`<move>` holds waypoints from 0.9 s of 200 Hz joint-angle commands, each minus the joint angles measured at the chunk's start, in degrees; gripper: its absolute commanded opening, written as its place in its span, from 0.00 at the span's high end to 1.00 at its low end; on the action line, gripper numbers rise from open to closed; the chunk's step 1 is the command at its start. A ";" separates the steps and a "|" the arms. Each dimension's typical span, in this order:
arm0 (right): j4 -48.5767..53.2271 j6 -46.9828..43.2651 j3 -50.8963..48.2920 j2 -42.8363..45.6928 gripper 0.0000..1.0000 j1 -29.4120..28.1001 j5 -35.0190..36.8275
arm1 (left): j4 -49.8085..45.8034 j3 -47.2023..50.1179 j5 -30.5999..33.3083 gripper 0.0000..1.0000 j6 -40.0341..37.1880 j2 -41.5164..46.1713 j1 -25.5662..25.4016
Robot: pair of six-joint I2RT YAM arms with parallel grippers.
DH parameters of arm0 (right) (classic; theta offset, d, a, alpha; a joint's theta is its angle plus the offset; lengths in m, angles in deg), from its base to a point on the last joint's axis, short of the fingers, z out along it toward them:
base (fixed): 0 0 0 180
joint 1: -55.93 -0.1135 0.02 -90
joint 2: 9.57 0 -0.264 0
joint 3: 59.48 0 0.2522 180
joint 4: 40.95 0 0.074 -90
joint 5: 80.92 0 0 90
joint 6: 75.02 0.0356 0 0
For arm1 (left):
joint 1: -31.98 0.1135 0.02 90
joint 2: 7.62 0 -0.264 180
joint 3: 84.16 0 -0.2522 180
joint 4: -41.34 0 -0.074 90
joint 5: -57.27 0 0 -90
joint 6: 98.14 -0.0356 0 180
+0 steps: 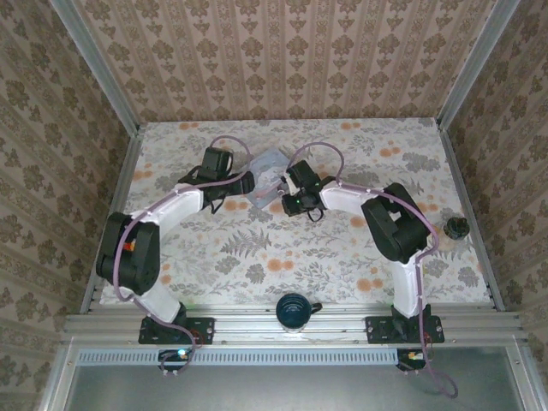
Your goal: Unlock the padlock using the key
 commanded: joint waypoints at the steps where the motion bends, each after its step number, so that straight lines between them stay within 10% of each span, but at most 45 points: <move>1: 0.56 3.92 -3.13 2.99 1.00 -0.20 -3.39 | -3.48 -1.95 6.65 0.00 -3.30 2.59 -3.99; 180: -15.32 28.60 -20.50 12.01 1.00 -0.64 -7.25 | -4.68 -0.01 16.29 0.00 -2.32 -5.67 -14.39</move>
